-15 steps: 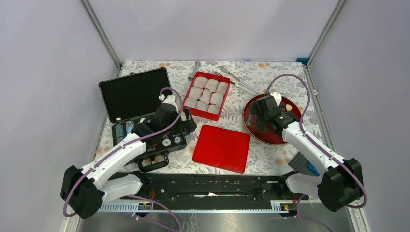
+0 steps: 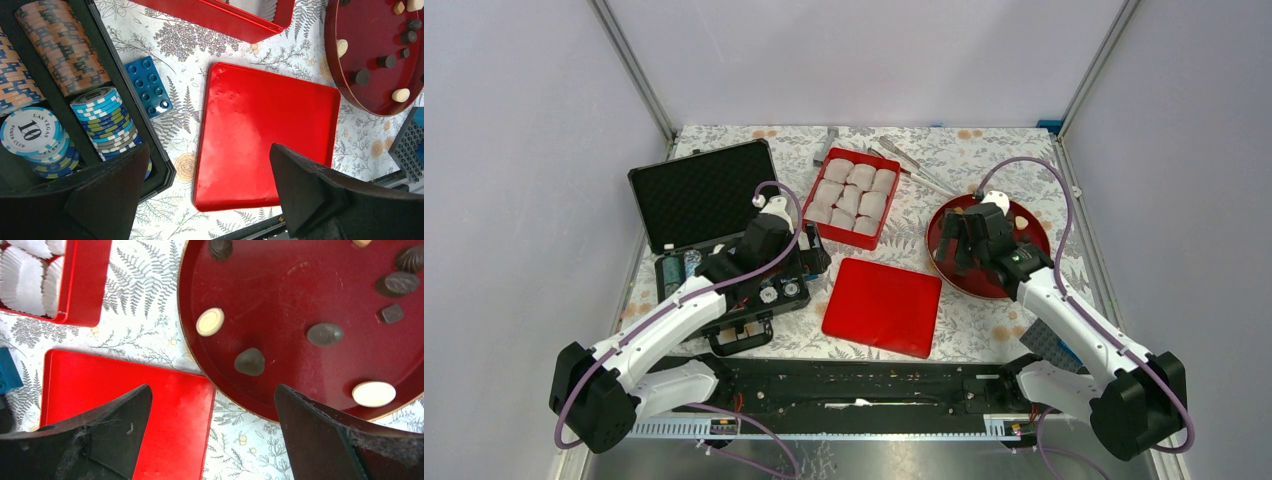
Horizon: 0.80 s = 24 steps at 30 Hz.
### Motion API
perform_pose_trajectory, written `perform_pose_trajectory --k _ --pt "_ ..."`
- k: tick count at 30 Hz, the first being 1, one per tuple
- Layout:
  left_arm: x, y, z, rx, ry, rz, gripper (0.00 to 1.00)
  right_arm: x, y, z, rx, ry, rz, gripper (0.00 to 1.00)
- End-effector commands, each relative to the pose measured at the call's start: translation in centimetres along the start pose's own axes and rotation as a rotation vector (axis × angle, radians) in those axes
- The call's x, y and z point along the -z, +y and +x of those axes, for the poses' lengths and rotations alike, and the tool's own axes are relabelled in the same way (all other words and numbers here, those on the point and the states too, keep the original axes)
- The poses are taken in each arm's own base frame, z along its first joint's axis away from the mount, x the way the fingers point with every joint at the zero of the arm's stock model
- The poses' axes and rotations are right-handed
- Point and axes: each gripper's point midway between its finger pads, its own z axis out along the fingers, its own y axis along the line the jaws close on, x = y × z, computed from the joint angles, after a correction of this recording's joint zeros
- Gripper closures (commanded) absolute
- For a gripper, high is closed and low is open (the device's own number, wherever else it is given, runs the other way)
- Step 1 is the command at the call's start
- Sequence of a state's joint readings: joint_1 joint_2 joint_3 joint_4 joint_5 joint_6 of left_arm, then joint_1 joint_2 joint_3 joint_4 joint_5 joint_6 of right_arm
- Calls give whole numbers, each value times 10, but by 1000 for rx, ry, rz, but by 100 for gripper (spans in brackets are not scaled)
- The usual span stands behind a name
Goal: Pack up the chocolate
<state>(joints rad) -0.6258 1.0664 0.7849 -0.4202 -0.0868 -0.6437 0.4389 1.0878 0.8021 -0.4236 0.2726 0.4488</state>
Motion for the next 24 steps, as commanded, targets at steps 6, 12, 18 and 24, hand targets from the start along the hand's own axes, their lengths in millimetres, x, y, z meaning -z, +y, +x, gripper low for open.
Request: perform_pose_trajectory --k 6,12,18,24 --pt "12 -19 -35 -22 -121 72 1 7 18 -67 174 -197 -39 0" --pt "15 -21 -40 -38 -138 75 1 -26 36 -102 343 -54 -8 0" --pt "21 -19 -45 -45 -161 62 1 -81 39 -131 324 74 -79 0" --pt "23 -10 -46 -62 -180 29 1 -134 34 -139 442 174 -41 0"
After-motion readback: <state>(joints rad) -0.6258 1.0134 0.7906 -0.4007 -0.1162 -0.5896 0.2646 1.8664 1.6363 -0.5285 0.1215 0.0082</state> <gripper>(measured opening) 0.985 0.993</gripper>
